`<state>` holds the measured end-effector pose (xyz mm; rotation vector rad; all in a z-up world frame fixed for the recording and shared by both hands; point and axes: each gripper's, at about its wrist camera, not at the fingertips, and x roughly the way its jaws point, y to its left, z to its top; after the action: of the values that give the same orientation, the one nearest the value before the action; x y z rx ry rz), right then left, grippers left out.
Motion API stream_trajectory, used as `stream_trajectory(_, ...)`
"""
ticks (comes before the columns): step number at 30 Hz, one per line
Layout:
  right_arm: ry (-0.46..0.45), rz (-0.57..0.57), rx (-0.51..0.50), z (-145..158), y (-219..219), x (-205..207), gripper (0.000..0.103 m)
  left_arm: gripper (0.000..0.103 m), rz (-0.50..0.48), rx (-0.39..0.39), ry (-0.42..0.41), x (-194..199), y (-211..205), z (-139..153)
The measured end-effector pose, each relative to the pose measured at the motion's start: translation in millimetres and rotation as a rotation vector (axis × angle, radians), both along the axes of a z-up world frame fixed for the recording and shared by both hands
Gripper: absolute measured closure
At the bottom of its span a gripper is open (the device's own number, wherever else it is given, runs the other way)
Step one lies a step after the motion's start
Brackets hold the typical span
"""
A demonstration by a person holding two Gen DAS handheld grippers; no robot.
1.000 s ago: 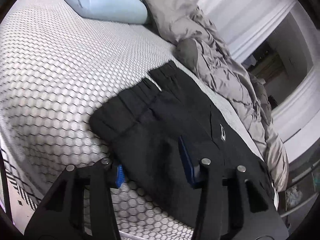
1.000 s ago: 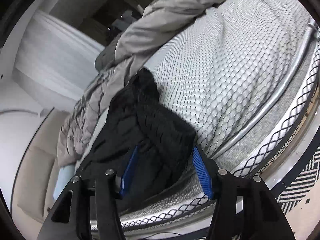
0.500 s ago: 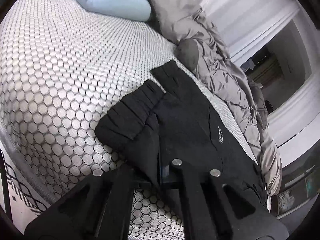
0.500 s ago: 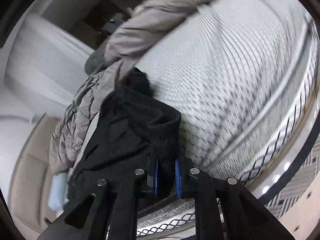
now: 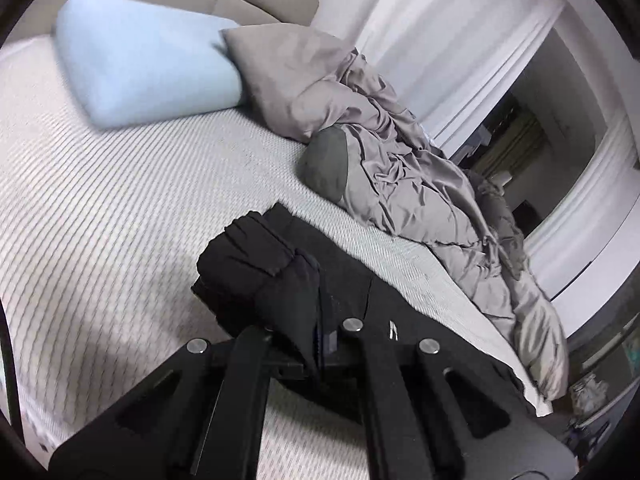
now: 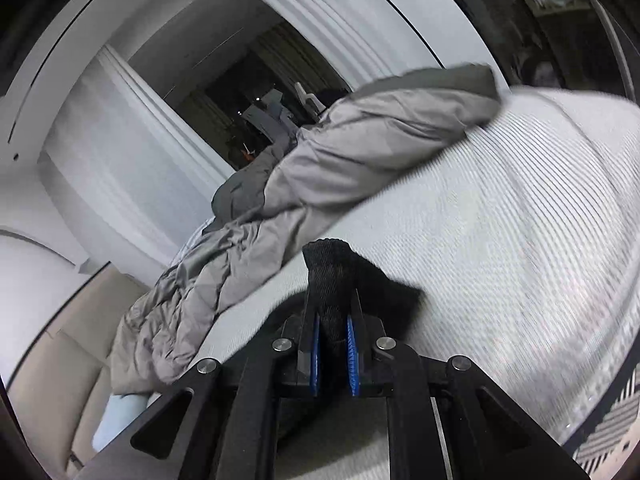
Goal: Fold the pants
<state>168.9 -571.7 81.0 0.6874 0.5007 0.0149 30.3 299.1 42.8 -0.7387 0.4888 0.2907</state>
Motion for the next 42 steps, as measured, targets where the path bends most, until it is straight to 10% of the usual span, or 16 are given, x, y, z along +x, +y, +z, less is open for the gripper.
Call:
stream_trajectory(6, 0.11, 0.024, -0.133, 4, 22, 138, 0.092, 0.102, -0.004, 0.06, 0.148, 137, 18, 5)
stream_trajectory(10, 0.224, -0.038, -0.221, -18, 38, 222, 0.055, 0.063, -0.063, 0.032, 0.311, 207, 28, -25)
stream_trajectory(14, 0.232, -0.082, -0.227, -32, 41, 223, 0.044, 0.02, 0.028, -0.013, 0.258, 194, 44, -27)
stream_trajectory(17, 0.163, -0.049, -0.213, -31, 48, 190, 0.028, 0.02, 0.033, -0.056, 0.234, 179, 49, -25)
stream_trajectory(25, 0.135, 0.063, -0.153, -32, 80, 124, 0.026, 0.034, -0.037, -0.154, 0.284, 134, -9, -66)
stream_trajectory(31, 0.099, 0.156, -0.116, -47, 103, 89, 0.024, 0.103, -0.05, -0.144, 0.265, 162, -23, -84)
stream_trajectory(37, 0.14, 0.176, -0.17, -63, 105, 85, 0.024, 0.103, -0.031, -0.1, 0.166, 112, -22, -57)
stream_trajectory(42, 0.141, 0.168, -0.173, -65, 97, 85, 0.024, 0.103, -0.019, -0.089, 0.315, 109, -11, -94)
